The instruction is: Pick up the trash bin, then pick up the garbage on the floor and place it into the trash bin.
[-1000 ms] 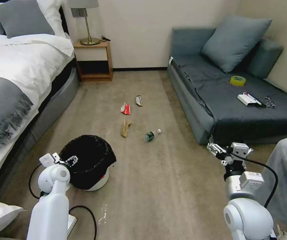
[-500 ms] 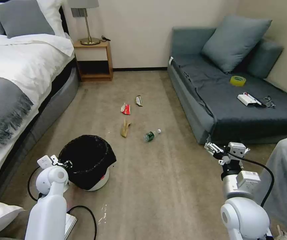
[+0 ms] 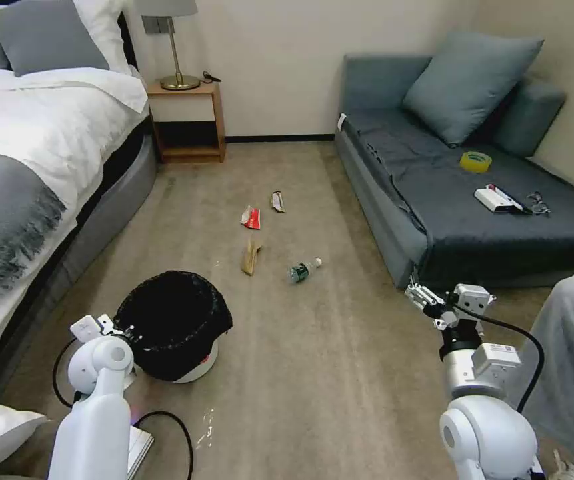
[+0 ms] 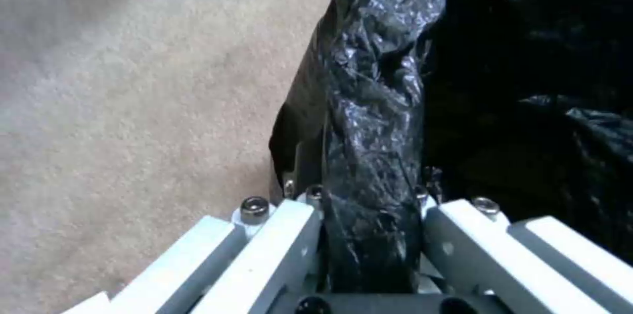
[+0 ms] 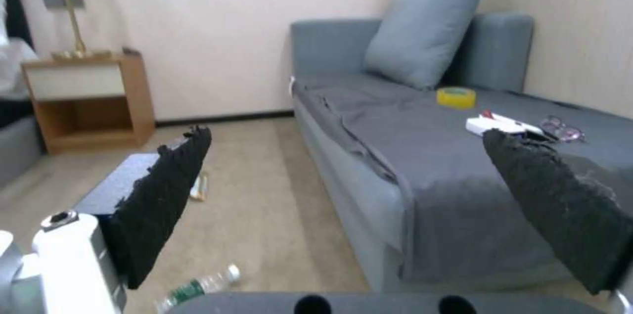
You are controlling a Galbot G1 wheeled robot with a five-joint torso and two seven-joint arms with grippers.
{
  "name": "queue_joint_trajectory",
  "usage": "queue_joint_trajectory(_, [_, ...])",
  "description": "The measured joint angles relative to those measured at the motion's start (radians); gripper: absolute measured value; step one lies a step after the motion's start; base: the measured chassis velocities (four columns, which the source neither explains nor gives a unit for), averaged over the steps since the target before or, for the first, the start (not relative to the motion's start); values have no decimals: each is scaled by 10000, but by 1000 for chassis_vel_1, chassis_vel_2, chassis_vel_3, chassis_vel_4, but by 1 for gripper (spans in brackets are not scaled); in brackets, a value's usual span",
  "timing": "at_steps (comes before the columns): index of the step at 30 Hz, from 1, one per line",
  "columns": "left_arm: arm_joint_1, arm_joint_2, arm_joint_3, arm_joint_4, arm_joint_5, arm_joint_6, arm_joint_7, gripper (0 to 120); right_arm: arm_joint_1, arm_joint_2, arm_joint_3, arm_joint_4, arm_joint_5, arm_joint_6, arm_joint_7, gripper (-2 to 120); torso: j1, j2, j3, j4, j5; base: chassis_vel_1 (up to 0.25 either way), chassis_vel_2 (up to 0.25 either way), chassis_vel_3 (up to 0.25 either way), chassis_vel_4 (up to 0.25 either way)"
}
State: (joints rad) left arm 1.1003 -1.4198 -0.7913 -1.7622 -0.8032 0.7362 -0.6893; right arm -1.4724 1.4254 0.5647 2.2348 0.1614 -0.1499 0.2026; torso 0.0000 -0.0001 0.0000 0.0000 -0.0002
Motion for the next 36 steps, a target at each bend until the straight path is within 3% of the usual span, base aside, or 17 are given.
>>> queue_joint_trajectory(7, [522, 40, -179, -1383, 817, 0, 417, 3, 66, -55, 122, 95, 639, 644, -193, 100, 0, 0, -1, -1, 3, 0, 0, 0, 0])
queue_joint_trajectory(10, [1038, 17, -442, -2068, 2549, 0, 1365, 3, 109, -175, 184, 218, 1046, 820, -209, 100, 0, 0, -1, 0, 3, 0, 0, 0, 0])
queue_joint_trajectory(14, [1325, -14, -590, -2334, 3114, 0, 1731, 3, 122, -248, 222, 266, 1203, 870, -221, 100, 0, 0, 0, 3, 3, 0, 0, 0, 0])
queue_joint_trajectory(16, [1776, -146, -799, -2701, 3917, 0, 2312, 3, 132, -347, 270, 299, 1360, 1012, -318, 100, 0, 1, -1, 0, 2, 0, 0, 0, 0])
queue_joint_trajectory(21, [2186, -377, -921, -2952, 4615, 0, 2654, 3, 60, -411, 341, 297, 1422, 1313, -703, 100, 0, 0, -1, 1, 2, 0, 0, 0, 0])
queue_joint_trajectory(36, [2694, -625, -978, -3381, 4637, -5, 2714, 3, -258, -515, 517, 325, 1436, 1903, -1185, 100, -1, 1, -2, 0, 2, -8, 8, 7, -6])
